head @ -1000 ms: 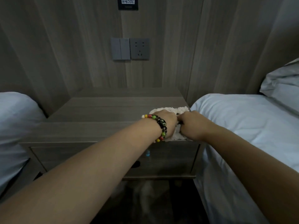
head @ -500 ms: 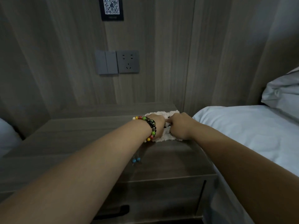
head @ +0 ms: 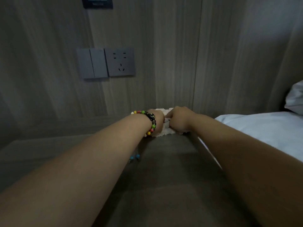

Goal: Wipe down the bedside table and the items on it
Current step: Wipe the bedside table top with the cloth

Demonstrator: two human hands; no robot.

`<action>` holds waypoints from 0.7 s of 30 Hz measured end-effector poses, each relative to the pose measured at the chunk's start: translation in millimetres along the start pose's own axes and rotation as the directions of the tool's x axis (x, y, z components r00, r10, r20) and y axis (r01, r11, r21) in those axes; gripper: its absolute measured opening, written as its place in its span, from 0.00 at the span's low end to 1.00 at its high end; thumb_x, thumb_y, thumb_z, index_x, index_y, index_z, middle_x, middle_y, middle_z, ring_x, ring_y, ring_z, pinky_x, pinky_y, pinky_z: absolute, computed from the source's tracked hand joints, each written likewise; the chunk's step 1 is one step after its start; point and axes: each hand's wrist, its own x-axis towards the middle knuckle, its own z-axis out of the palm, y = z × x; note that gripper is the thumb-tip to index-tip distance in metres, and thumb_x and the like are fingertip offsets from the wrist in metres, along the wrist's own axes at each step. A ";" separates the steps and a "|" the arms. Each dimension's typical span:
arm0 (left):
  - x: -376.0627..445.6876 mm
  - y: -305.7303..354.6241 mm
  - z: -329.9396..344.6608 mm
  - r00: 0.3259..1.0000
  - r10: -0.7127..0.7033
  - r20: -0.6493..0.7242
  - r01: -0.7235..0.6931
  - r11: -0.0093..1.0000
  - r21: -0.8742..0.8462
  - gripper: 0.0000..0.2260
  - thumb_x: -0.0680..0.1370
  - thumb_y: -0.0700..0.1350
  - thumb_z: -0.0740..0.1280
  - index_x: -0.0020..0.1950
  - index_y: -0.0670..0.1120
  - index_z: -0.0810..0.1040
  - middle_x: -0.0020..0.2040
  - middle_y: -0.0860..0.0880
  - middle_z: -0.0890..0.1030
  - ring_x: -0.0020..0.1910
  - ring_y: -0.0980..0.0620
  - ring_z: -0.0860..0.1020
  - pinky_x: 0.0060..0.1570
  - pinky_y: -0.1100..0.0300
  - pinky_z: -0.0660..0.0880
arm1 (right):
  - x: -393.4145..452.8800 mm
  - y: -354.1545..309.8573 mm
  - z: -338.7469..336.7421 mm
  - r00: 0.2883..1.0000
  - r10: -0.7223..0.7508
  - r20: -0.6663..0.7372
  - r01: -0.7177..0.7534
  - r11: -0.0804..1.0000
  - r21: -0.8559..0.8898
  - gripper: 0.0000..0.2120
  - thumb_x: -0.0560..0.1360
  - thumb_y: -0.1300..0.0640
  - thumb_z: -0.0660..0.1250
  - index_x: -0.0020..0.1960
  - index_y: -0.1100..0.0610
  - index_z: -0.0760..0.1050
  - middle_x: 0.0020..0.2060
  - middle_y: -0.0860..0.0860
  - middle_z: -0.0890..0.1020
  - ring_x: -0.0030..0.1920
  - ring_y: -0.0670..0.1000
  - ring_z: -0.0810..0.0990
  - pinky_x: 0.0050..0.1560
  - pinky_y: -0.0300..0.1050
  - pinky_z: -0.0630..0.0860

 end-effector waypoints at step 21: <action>-0.2 -75.2 19.2 0.995 -0.094 -0.038 0.092 0.994 -0.060 0.13 0.78 0.42 0.62 0.62 0.42 0.76 0.60 0.42 0.77 0.56 0.42 0.76 0.47 0.57 0.70 | 45.1 -60.3 15.6 0.994 -0.112 0.001 0.112 0.994 -0.006 0.21 0.75 0.66 0.56 0.65 0.56 0.76 0.64 0.58 0.76 0.65 0.58 0.72 0.56 0.41 0.73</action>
